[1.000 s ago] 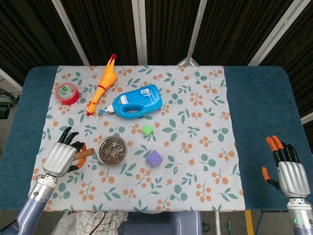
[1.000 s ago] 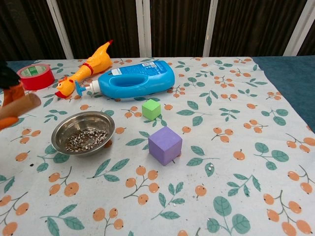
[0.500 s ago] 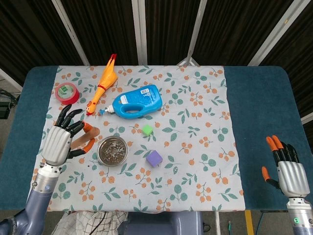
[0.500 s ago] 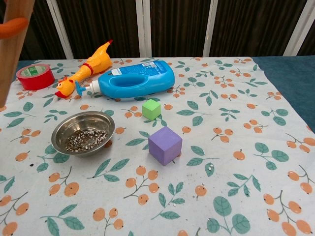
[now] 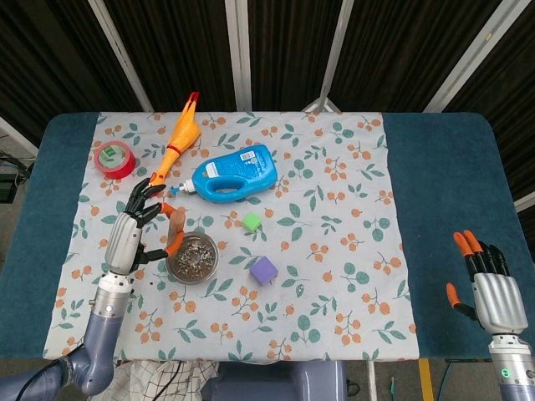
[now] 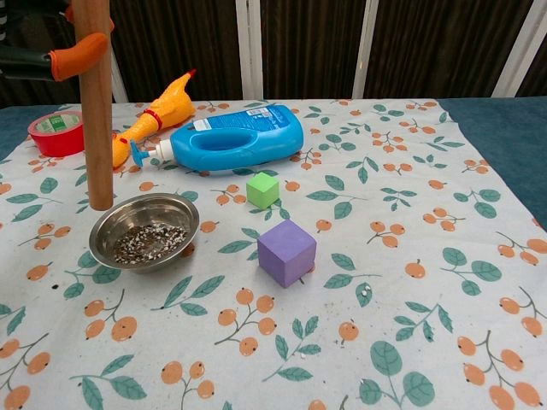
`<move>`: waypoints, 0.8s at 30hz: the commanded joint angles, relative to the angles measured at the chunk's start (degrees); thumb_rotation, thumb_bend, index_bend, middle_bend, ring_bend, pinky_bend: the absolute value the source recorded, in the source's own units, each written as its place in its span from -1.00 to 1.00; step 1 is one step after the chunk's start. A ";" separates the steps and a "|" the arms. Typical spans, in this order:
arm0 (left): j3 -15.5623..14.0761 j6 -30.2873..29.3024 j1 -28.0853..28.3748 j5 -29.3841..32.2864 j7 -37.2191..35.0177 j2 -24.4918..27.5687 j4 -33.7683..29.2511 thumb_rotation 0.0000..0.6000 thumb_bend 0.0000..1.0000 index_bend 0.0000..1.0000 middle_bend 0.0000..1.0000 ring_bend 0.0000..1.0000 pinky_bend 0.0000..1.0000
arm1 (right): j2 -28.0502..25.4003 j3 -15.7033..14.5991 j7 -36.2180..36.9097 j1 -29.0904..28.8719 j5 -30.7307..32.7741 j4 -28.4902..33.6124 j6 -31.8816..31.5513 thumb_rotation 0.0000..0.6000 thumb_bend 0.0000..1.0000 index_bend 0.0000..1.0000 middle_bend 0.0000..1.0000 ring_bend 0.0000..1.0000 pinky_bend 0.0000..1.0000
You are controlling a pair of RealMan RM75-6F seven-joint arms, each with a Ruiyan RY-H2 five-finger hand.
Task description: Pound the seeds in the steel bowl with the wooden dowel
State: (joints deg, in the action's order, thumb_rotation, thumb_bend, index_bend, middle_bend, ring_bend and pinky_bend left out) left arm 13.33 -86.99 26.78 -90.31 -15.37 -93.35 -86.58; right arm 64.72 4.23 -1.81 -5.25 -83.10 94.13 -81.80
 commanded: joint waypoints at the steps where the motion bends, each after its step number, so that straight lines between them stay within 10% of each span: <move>1: -0.56 -2.87 1.07 -3.07 -5.69 -3.72 5.80 1.00 0.60 0.23 0.36 -0.66 -1.00 | 0.01 0.00 0.07 -0.13 0.13 -0.01 0.27 1.00 -0.05 -1.00 -1.00 -1.00 -1.00; 24: -3.70 -9.59 1.14 -4.76 -24.02 -15.19 27.86 1.00 0.59 0.22 0.36 -0.66 -1.00 | -0.36 0.25 1.05 -0.64 1.54 0.46 1.68 1.00 -0.05 -1.00 -1.00 -1.00 -1.00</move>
State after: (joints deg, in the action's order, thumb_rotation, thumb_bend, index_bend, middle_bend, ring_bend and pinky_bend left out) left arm 9.73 -96.68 27.78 -95.37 -38.59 -107.93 -59.59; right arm 64.37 4.45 -0.77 -5.87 -81.59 94.57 -80.14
